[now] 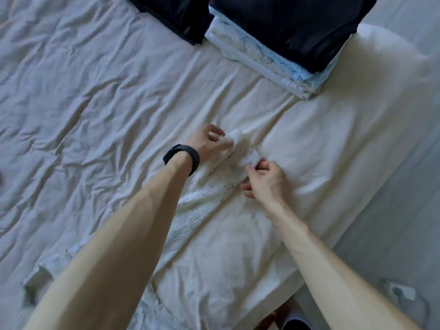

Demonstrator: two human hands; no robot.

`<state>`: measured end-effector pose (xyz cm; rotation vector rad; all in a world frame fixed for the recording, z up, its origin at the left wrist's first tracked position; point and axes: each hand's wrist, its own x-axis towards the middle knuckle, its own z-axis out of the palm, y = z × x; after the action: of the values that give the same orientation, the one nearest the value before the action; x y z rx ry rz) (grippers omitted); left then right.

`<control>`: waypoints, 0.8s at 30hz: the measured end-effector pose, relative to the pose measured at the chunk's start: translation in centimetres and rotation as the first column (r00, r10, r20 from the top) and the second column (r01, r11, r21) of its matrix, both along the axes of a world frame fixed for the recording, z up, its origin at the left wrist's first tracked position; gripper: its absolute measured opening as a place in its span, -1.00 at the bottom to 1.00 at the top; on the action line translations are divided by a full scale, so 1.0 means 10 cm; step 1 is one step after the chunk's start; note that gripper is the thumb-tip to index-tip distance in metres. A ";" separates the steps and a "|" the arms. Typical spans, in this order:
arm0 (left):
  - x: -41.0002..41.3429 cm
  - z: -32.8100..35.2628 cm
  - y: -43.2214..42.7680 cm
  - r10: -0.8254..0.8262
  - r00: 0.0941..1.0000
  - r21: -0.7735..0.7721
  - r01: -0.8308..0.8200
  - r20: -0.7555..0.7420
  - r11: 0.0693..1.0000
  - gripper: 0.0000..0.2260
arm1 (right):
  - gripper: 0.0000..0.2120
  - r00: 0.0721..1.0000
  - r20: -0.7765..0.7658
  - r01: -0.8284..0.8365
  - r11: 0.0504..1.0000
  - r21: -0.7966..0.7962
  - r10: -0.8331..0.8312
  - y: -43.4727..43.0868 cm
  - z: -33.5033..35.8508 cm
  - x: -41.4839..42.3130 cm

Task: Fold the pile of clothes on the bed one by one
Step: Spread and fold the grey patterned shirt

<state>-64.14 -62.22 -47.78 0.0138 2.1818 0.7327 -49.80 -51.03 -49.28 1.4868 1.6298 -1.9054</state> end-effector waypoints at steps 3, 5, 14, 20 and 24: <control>0.01 -0.08 0.04 -0.349 0.933 -0.227 0.323 -0.087 0.919 -0.29 | -0.75 1.000 -0.003 -0.015 1.000 -0.001 0.015 0.01 -0.03 -0.04; 0.05 -0.11 0.04 -0.461 0.874 -0.286 0.408 -0.151 0.867 -0.33 | -0.85 1.000 0.007 -0.006 1.000 0.020 0.005 0.02 -0.07 -0.03; -0.24 0.04 0.05 0.060 0.976 0.053 -0.050 -0.209 0.997 -0.88 | -0.83 0.995 -0.097 0.010 0.992 0.126 0.002 0.05 -0.12 0.12; -0.08 0.01 0.05 -0.268 0.957 -0.143 0.252 -0.109 0.957 -0.70 | -0.72 0.987 0.023 -0.159 0.960 0.229 0.158 0.19 -0.07 0.00; -0.11 -0.04 0.16 -0.212 0.933 -0.155 0.172 -0.291 0.973 -0.85 | -0.77 0.979 0.038 -0.199 0.915 0.351 0.198 0.23 -0.13 -0.01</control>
<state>-65.21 -60.65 -48.19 0.2902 2.4749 0.5041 -49.88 -48.69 -50.58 1.3714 2.1204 -1.5622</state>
